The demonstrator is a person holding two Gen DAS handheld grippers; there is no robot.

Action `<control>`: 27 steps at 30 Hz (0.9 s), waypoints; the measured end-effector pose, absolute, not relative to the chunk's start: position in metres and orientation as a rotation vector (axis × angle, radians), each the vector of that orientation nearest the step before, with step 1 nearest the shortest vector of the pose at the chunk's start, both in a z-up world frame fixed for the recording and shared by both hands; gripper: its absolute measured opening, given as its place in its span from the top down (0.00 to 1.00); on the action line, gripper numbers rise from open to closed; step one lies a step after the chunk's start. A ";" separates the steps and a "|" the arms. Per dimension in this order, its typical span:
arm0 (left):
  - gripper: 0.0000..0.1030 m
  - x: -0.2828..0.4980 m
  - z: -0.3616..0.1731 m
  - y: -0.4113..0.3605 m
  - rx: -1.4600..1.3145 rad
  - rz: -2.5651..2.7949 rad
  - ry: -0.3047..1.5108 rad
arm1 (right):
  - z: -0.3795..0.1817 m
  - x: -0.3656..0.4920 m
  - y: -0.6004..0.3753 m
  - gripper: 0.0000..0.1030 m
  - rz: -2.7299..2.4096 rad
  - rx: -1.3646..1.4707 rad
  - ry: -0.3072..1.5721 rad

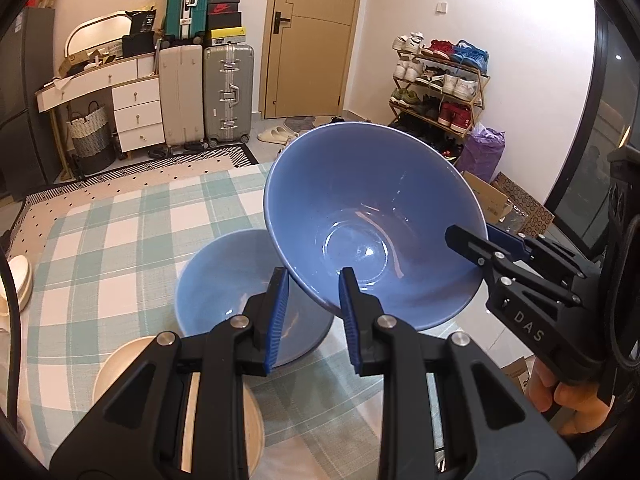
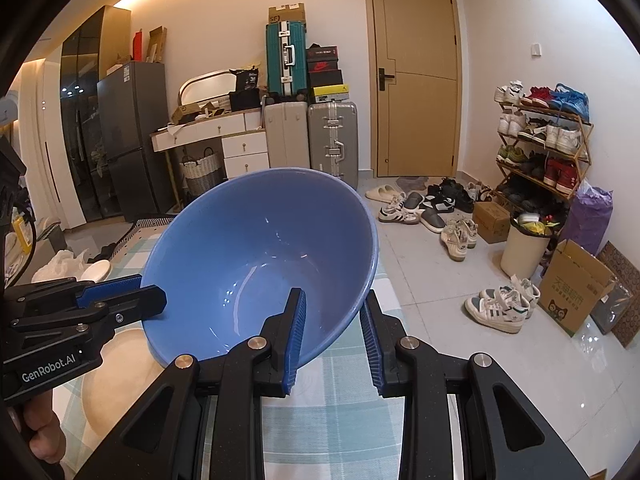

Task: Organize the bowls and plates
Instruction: 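Lower the held bowl into the nested light-blue bowls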

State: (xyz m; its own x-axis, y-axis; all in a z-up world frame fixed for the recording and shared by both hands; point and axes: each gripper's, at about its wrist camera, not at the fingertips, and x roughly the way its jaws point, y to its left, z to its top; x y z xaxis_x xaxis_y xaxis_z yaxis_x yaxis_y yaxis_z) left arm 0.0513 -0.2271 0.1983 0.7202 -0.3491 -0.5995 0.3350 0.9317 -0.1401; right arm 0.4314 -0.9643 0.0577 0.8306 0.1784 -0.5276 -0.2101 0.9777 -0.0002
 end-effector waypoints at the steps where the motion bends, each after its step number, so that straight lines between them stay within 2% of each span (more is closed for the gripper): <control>1: 0.78 0.047 0.200 -0.220 -0.028 -0.371 0.664 | 0.059 0.430 -0.959 0.73 0.212 -0.063 0.553; 14: 0.78 0.029 0.201 -0.145 -0.061 -0.294 0.675 | 0.052 0.429 -0.886 0.72 0.284 -0.100 0.577; 27: 0.78 0.060 0.165 -0.138 -0.063 -0.267 0.724 | 0.025 0.450 -0.857 0.72 0.301 -0.115 0.644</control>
